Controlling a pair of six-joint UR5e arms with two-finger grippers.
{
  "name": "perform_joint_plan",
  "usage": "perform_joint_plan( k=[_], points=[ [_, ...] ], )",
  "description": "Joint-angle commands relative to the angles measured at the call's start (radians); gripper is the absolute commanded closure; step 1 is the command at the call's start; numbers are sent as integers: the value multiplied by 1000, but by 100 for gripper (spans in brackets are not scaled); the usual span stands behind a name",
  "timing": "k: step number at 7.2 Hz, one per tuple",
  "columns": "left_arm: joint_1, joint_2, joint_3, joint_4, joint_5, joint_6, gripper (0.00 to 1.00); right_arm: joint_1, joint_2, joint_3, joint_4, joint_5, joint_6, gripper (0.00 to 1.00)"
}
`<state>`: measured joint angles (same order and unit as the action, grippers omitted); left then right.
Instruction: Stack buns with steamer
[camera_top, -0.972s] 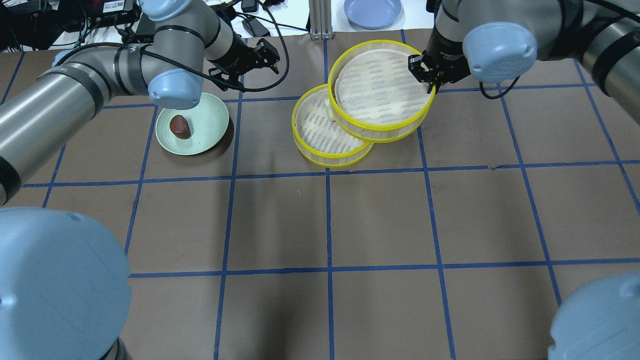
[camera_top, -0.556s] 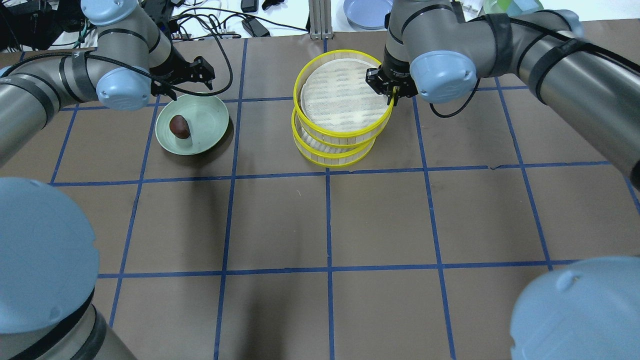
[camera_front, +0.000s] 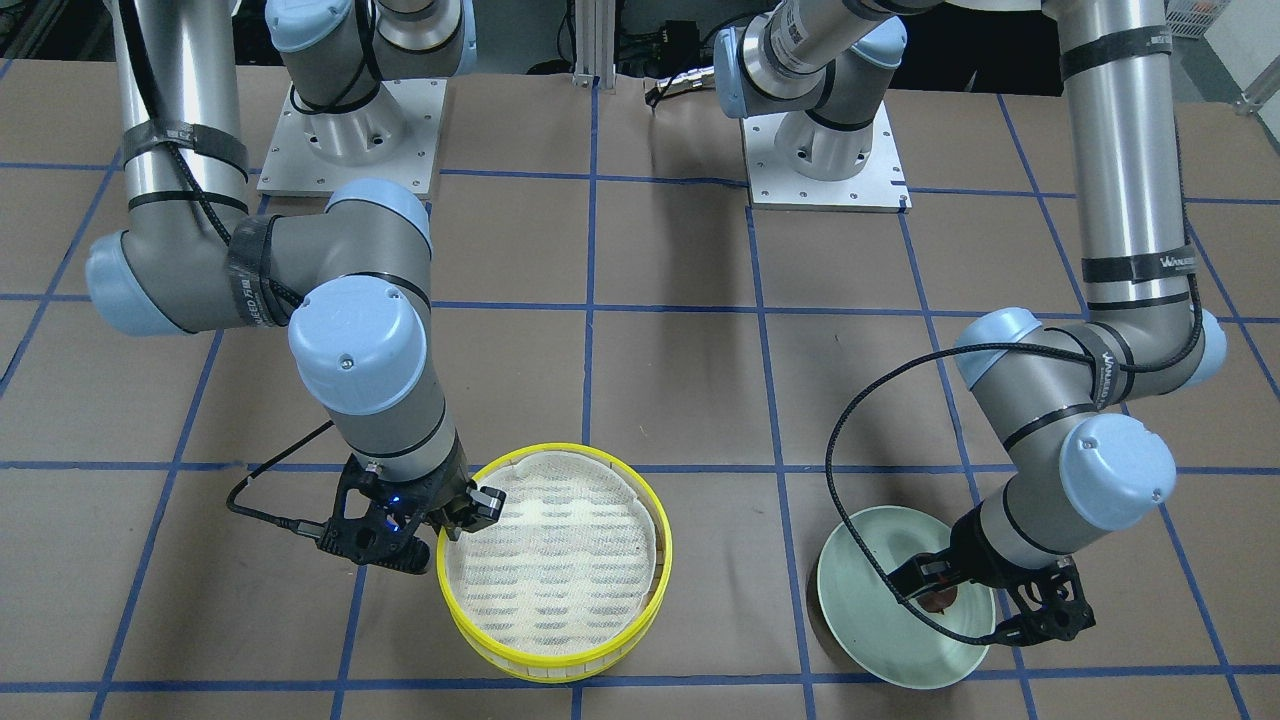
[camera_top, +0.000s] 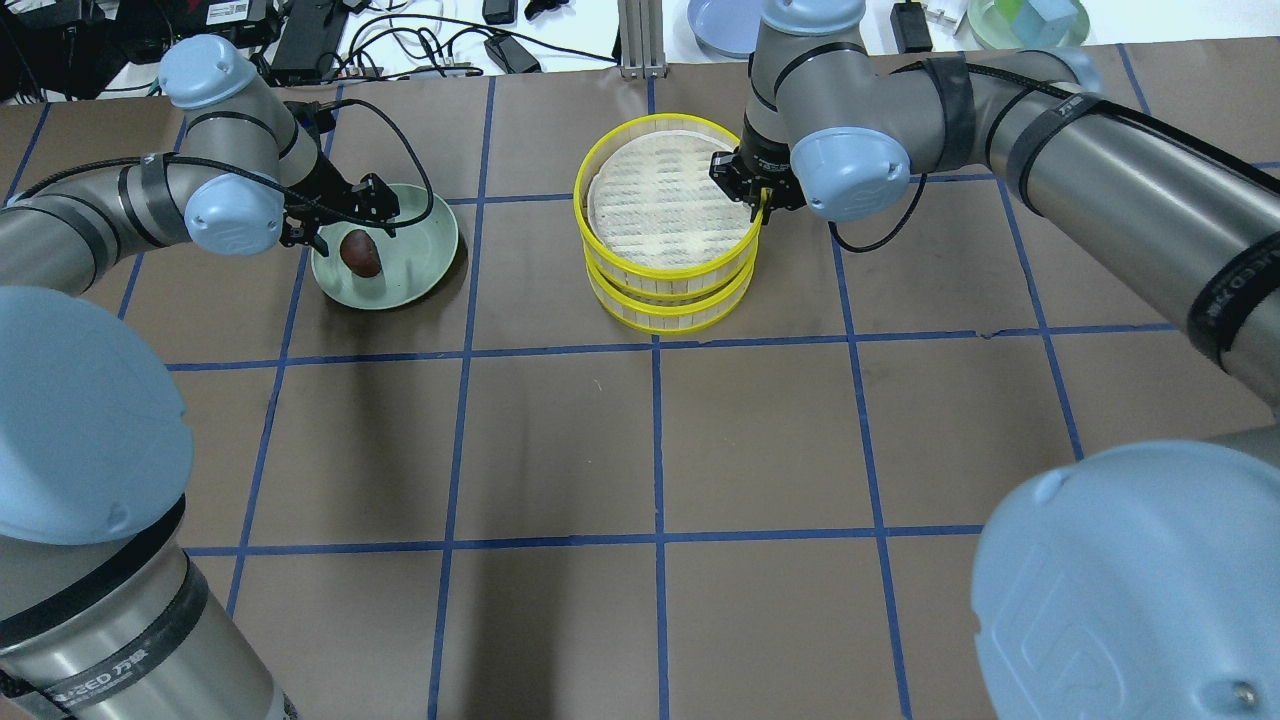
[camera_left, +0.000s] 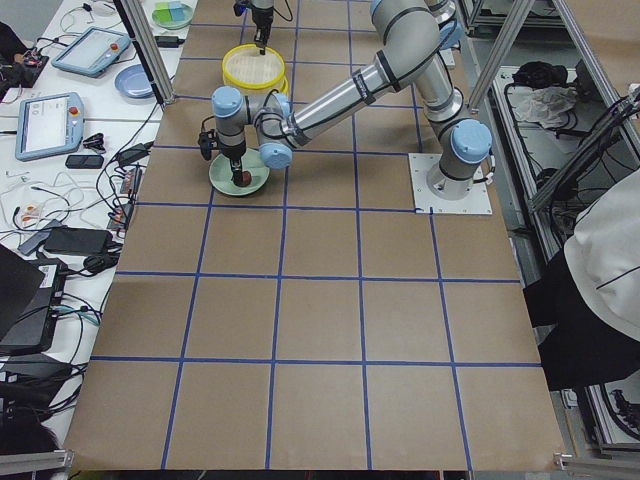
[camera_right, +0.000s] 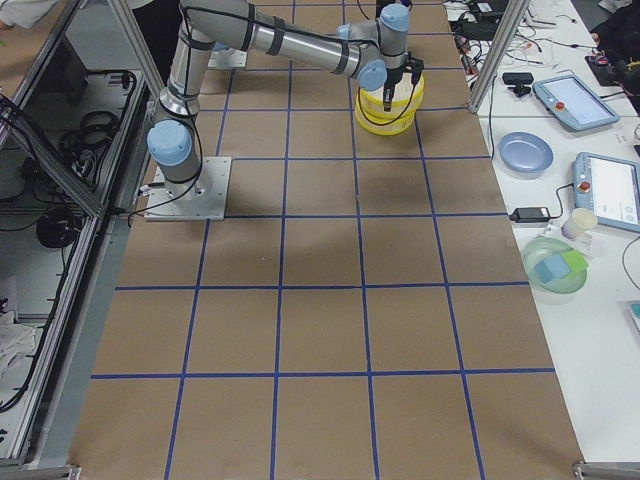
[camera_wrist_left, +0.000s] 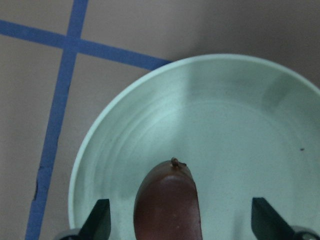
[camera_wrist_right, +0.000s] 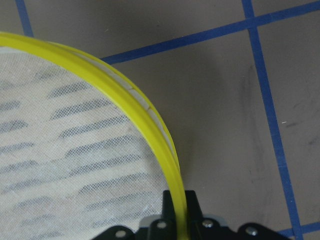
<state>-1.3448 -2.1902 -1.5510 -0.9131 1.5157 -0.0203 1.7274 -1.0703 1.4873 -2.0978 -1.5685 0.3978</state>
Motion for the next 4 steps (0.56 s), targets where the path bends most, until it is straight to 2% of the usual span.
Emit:
perform_joint_plan(
  k=[1,2,3,4],
  points=[
    [1,-20,-11,-4,3,5,83,0,7,8,7,-4,4,82],
    [3,-17,-5,-1,-5,3,100,0,7,13,10,-8,3,81],
    [1,2,9,-1,-12,-18,100,0,7,13,16,-10,3,80],
    [-2,27,17,-4,-41,-62,100,0,7,13,16,-8,4,71]
  ],
)
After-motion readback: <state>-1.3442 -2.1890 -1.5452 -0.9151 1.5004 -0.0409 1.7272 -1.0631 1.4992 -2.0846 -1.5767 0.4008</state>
